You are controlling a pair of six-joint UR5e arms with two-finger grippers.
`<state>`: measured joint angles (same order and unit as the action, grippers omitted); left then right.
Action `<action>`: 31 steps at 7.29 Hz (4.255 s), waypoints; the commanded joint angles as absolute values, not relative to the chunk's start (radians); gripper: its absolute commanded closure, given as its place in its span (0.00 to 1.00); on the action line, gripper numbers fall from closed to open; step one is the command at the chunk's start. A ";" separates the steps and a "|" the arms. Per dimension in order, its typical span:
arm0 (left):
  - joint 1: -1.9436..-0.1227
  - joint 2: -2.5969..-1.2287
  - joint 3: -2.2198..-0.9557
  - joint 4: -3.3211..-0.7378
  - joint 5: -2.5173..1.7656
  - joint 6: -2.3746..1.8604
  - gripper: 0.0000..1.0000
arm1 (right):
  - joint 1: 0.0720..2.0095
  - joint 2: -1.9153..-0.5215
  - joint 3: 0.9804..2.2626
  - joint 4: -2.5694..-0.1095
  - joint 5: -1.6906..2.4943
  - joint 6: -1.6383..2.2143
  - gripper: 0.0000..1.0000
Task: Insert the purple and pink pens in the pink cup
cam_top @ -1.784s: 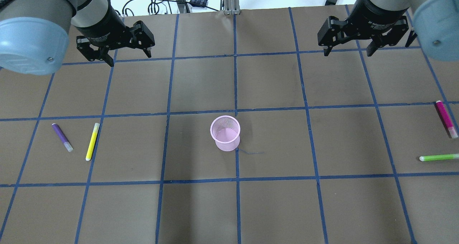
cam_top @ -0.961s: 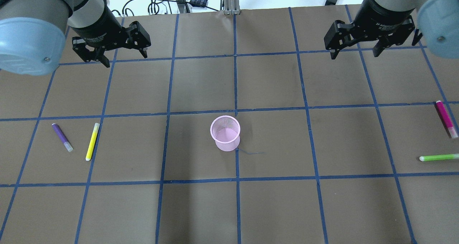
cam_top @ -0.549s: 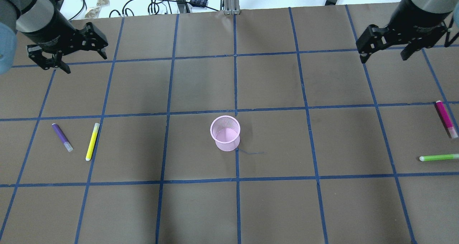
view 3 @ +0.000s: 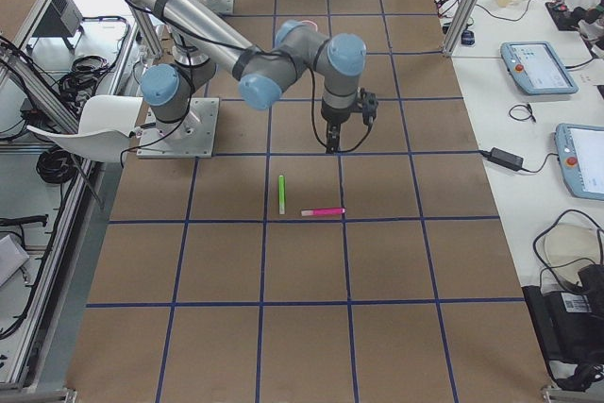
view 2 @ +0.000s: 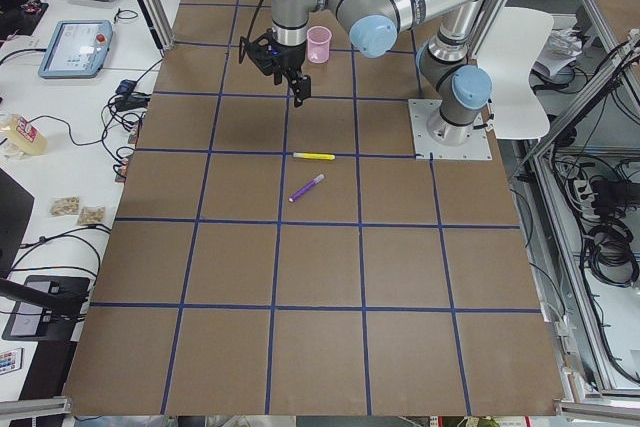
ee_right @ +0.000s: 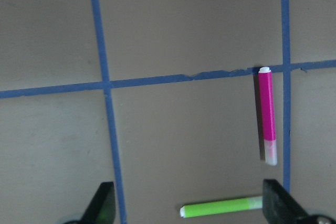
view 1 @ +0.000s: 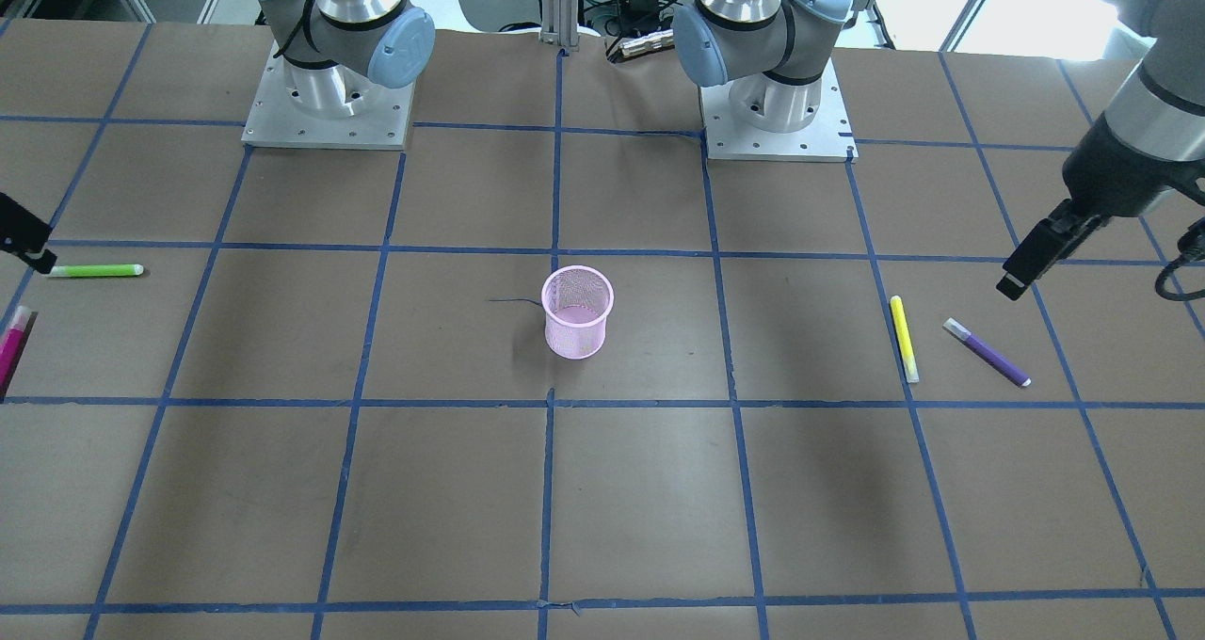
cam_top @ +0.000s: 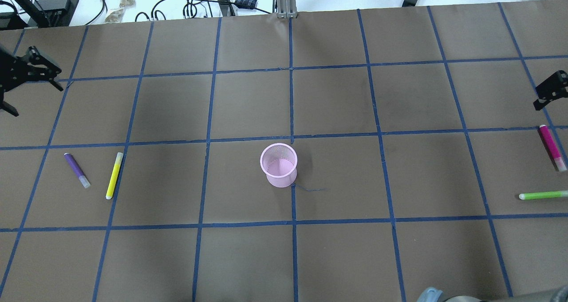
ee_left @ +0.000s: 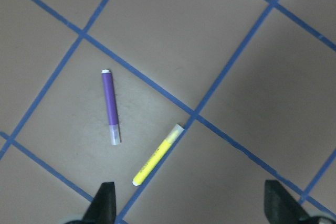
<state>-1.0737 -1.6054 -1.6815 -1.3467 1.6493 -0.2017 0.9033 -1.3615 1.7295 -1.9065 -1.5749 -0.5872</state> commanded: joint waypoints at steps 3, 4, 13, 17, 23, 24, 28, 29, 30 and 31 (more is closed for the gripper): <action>-0.951 -1.637 -1.863 -1.252 1.680 -0.241 0.00 | 0.792 -1.085 1.737 -2.245 -1.568 -0.793 0.01; -0.937 -1.652 -1.903 -1.234 1.681 -0.238 0.00 | 0.792 -1.036 1.732 -2.261 -1.569 -0.823 0.03; -0.930 -1.960 -1.916 -0.945 1.623 -0.305 0.00 | 0.796 -1.040 1.735 -2.240 -1.568 -0.807 0.93; -0.882 -2.014 -1.902 -0.879 1.629 -0.233 0.01 | 0.813 -1.077 1.669 -2.203 -1.530 -0.810 1.00; -0.879 -2.031 -1.871 -0.876 1.621 -0.245 0.35 | 1.366 -1.462 1.758 -2.178 -1.488 -0.328 1.00; -0.879 -2.031 -1.871 -0.874 1.621 -0.244 0.49 | 1.503 -1.485 1.791 -2.221 -1.494 -0.178 1.00; -0.879 -2.031 -1.870 -0.873 1.620 -0.245 1.00 | 1.897 -1.468 1.950 -2.680 -1.598 0.202 1.00; -0.879 -2.025 -1.868 -0.873 1.620 -0.248 1.00 | 1.969 -1.451 1.950 -2.684 -1.668 0.281 1.00; -0.885 -2.005 -1.868 -0.874 1.618 -0.258 1.00 | 2.039 -1.422 1.950 -2.716 -1.751 0.351 1.00; -0.900 -1.994 -1.867 -0.874 1.618 -0.279 1.00 | 2.102 -1.375 1.950 -2.777 -1.851 0.369 1.00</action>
